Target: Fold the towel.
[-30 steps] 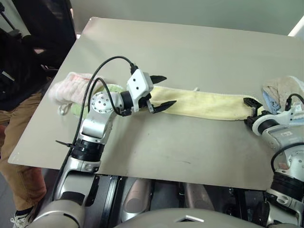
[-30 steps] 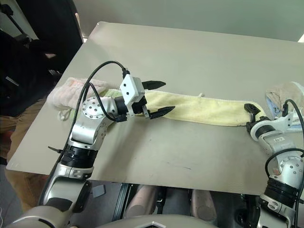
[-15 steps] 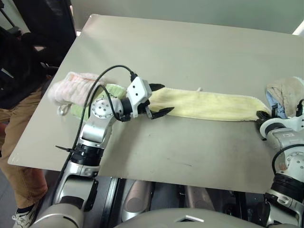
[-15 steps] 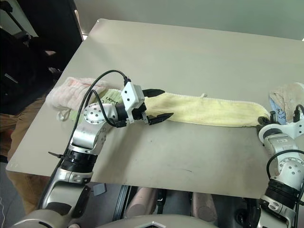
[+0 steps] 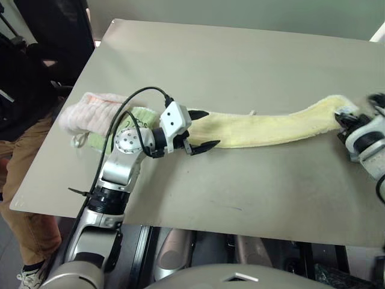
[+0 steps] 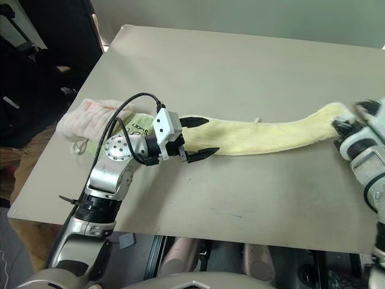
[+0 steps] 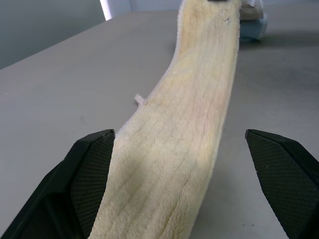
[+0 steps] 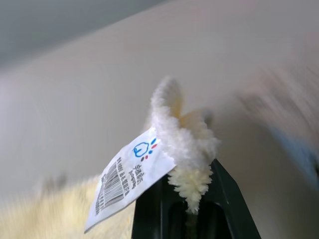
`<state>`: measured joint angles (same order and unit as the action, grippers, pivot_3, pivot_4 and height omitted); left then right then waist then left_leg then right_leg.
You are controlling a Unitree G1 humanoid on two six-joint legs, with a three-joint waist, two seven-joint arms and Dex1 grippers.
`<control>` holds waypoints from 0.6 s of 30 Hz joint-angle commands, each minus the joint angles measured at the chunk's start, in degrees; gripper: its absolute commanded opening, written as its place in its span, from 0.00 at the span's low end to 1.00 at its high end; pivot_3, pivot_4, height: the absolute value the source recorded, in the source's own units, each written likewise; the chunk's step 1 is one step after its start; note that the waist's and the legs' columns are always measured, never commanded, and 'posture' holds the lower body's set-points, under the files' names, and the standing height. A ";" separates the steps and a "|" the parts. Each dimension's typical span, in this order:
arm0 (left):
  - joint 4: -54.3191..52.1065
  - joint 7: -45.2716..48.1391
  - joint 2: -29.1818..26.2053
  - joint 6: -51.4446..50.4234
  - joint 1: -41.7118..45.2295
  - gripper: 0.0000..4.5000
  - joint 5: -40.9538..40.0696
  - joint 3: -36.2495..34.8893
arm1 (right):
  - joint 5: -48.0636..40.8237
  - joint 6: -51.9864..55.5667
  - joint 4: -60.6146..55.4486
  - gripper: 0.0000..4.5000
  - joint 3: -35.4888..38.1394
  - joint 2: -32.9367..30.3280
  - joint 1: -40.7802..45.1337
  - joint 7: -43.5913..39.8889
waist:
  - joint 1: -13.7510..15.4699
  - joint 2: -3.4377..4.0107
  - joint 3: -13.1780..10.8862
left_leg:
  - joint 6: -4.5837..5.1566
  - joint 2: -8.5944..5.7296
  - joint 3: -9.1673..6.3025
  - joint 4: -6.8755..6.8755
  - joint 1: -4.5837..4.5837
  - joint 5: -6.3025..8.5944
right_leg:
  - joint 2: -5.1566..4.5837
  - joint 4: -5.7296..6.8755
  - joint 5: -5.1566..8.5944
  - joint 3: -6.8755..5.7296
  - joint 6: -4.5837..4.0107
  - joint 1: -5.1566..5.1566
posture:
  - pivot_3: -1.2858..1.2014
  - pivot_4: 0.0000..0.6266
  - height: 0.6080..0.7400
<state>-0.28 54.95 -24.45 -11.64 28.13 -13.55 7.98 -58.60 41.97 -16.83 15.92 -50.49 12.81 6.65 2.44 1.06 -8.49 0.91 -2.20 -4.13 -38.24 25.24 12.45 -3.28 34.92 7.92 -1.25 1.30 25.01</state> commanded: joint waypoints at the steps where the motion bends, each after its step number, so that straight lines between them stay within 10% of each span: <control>1: -2.69 -0.12 0.12 -0.14 0.32 1.00 -0.56 0.44 | 14.43 -1.79 -5.74 0.02 -11.93 -6.70 1.98 -11.77 | -0.02 0.00 0.00 | 0.00 0.01 -0.01 0.01 -0.04 -0.03 | 0.01 0.02 0.00 -0.01 0.00 -0.05 | 0.52 0.24 0.99; 10: -4.54 -1.85 1.43 -1.27 -0.36 1.00 -0.56 1.18 | 36.32 -2.30 -3.22 0.02 -35.86 3.14 16.54 -23.96 | -0.92 -0.01 0.00 | 0.87 0.01 -0.01 0.01 -0.09 -0.58 | 0.02 -0.01 0.21 -0.01 0.63 -0.09 | 0.52 0.24 0.99; 18: -8.51 -4.07 0.22 -3.70 -2.81 1.00 -1.24 0.08 | 44.09 -2.37 1.59 0.06 -36.65 9.33 15.75 -27.95 | -0.60 -0.01 0.00 | 0.93 -0.03 -0.06 -0.03 0.02 -0.53 | -0.02 -0.06 -0.07 -0.03 0.12 -0.06 | 0.52 0.24 0.99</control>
<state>-5.71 51.57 -23.83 -14.91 25.54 -13.69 9.57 -15.42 40.31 -14.02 -22.67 -41.22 29.02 -19.75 1.85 1.04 -8.50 1.77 -2.22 -4.19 -38.27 25.26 11.96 -3.29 34.86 7.89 -1.28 1.34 24.96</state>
